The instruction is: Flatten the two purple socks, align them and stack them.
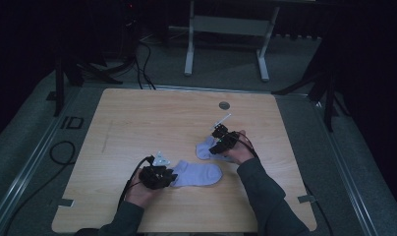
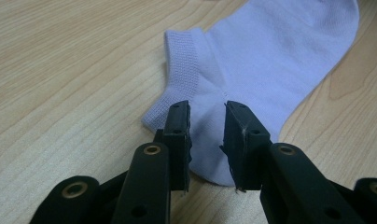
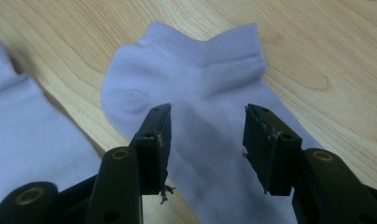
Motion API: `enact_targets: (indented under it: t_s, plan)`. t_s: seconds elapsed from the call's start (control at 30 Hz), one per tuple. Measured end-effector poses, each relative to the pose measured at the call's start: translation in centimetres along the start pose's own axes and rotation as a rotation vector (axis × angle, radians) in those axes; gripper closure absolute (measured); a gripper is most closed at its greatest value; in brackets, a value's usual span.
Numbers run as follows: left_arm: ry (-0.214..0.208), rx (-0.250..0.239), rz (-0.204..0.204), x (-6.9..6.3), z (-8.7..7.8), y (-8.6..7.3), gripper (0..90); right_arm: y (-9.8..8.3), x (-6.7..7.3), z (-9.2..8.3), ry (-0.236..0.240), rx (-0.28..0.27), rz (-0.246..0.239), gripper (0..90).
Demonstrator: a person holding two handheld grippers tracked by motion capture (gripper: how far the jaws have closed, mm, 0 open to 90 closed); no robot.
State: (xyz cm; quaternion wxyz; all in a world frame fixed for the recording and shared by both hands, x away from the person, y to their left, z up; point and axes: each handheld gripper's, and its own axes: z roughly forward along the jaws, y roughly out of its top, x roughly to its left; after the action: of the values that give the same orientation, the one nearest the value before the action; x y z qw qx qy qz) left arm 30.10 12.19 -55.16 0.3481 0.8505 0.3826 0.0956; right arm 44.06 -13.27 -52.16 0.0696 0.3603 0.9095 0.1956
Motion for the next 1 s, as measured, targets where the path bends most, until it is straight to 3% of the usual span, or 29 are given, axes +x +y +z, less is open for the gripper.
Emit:
enact_targets:
  t_s: [0.37,0.57,0.77,0.83,1.0]
  plan:
    - [-0.001,0.001,0.003,0.0,0.5,0.2,71.1,0.6,-0.1,1.2,-0.010,0.044,0.023,51.6]
    - [-0.002,0.000,0.024,-0.4,0.9,0.4,71.0,0.8,0.2,1.2,-0.032,0.059,0.016,60.8]
    - [-0.009,-0.006,0.030,-0.7,1.1,0.6,71.0,0.9,0.3,1.2,-0.034,0.071,0.011,75.6]
    - [-0.011,-0.007,0.034,-0.7,1.2,0.6,70.9,0.9,0.2,1.1,-0.034,0.078,0.010,84.5]
    - [-0.016,-0.009,0.033,-0.8,1.2,0.6,70.4,0.8,-0.1,1.1,-0.022,0.069,0.016,86.4]
